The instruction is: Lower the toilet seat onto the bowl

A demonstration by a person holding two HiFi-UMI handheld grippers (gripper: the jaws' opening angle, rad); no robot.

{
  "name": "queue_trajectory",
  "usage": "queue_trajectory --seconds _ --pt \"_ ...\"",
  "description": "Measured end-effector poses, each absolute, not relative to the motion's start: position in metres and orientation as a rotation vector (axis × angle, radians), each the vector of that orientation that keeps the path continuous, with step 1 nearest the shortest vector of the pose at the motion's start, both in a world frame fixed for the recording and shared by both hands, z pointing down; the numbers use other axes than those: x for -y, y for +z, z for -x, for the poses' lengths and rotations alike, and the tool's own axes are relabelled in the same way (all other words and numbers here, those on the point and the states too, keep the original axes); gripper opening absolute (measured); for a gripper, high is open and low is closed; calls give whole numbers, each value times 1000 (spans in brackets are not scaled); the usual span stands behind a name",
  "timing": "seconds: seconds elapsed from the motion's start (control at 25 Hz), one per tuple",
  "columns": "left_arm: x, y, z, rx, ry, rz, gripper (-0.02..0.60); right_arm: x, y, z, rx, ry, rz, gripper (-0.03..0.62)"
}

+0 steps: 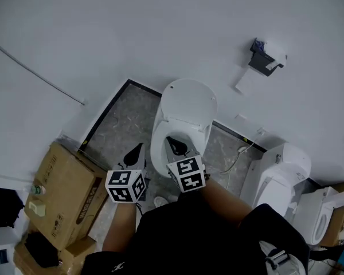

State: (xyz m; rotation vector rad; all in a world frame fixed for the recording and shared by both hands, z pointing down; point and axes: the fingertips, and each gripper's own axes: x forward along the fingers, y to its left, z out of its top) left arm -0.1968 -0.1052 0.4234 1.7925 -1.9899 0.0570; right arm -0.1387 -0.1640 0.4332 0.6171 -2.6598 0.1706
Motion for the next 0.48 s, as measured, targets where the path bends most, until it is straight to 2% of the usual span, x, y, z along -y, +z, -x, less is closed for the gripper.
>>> queue_trajectory --seconds 0.24,0.48 --pt "110 381 203 2051 40 -1851 9 173 357 148 2803 155 -719 8" --pt "104 350 216 2108 1 -1877 9 168 330 157 2854 122 -736 8"
